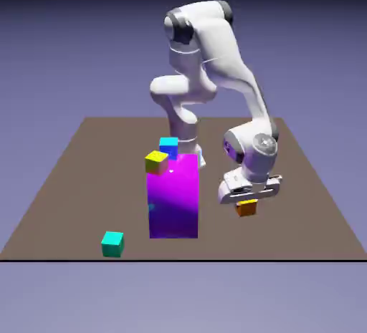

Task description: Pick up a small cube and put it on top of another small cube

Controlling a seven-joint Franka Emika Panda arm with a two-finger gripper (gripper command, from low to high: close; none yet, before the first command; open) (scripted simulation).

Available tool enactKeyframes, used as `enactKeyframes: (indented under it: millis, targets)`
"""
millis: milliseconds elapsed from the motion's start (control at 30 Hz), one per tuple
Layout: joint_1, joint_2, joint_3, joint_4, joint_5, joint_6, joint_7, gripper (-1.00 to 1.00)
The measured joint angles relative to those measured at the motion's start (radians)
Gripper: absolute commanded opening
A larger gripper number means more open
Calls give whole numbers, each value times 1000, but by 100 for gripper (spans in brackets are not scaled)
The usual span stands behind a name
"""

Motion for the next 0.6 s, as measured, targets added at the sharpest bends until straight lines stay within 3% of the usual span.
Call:
enactKeyframes:
  millis: [433,600]
  targets:
    - [-329,-126,73,99,486,-559,88,-100]
    - [-430,-269,-76,176,486,-693,202,-100]
